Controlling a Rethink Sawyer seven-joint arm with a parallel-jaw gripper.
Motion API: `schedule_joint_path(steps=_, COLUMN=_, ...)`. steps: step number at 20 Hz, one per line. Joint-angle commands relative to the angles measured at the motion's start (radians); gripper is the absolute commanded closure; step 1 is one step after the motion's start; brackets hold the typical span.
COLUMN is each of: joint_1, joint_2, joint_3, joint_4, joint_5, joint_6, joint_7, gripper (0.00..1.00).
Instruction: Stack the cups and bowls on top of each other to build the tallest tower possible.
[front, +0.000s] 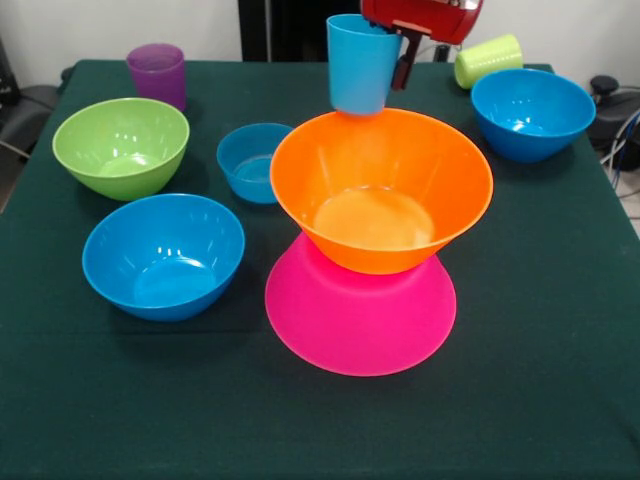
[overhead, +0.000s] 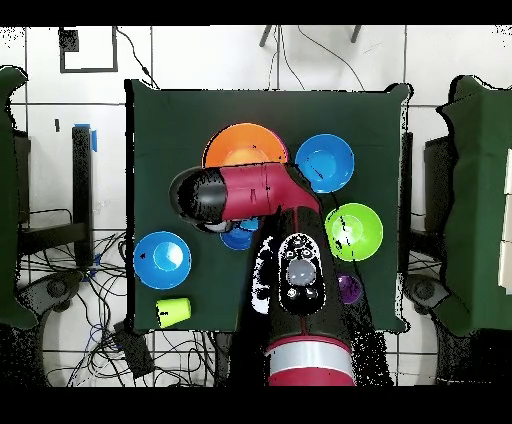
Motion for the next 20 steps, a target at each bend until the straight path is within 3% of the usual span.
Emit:
schedule_joint_path(steps=1, joint_1=0.031, joint_2=0.049, joint_3=0.019, joint_4=-0.081, joint_5=0.038, joint_6=-0.027, joint_7=0.170, gripper=1.00)
schedule_joint_path(steps=14, joint_1=0.037, joint_2=0.076, joint_3=0.025, joint_4=-0.139, joint_5=0.096, joint_6=-0.053, joint_7=0.139, gripper=1.00)
schedule_joint_path(steps=20, joint_1=0.033, joint_2=0.063, joint_3=0.025, joint_4=-0.099, joint_5=0.119, joint_6=-0.099, joint_7=0.131, gripper=1.00)
